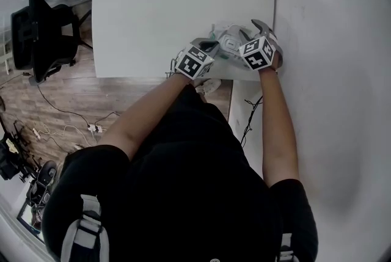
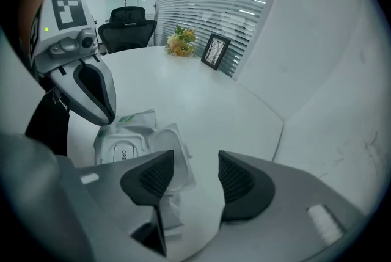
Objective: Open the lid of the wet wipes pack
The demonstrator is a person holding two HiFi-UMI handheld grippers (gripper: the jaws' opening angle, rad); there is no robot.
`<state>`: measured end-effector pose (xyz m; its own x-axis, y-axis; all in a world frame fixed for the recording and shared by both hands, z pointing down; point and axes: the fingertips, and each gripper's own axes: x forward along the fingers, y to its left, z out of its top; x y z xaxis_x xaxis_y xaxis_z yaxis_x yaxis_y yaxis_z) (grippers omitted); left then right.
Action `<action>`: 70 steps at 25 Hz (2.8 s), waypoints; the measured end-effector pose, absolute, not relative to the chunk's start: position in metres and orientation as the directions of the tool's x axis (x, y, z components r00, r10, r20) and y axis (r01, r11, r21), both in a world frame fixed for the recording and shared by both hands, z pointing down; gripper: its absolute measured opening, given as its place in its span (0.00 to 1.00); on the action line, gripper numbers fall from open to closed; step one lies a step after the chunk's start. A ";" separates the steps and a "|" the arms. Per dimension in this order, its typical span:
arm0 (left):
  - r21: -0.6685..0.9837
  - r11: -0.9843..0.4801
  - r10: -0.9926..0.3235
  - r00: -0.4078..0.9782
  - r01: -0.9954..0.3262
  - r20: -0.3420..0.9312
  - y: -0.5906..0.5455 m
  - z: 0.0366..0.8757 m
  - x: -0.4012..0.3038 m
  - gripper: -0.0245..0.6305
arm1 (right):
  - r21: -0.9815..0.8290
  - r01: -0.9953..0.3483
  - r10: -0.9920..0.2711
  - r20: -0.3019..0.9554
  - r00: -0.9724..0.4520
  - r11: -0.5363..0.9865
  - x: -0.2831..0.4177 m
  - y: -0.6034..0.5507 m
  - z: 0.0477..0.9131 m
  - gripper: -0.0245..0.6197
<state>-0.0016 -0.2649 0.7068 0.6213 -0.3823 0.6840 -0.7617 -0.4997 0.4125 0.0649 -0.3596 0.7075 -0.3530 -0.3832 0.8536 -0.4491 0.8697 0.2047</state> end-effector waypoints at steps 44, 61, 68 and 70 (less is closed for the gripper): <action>0.119 -0.740 -0.636 0.746 -0.662 0.198 -0.220 0.411 0.023 0.05 | -0.066 -0.727 -0.709 0.179 -0.682 0.683 0.101 -0.223 0.404 0.05; 0.060 -0.761 -0.642 0.764 -0.646 0.064 -0.223 0.328 0.031 0.05 | 0.025 -0.736 -0.737 0.034 -0.675 0.676 0.108 -0.213 0.328 0.05; 0.048 -0.755 -0.655 0.756 -0.654 0.005 -0.225 0.313 0.025 0.05 | 0.035 -0.736 -0.736 0.020 -0.676 0.676 0.105 -0.214 0.320 0.05; 0.035 -0.751 -0.659 0.752 -0.659 0.012 -0.227 0.314 0.024 0.05 | 0.037 -0.733 -0.734 0.026 -0.679 0.679 0.104 -0.215 0.321 0.05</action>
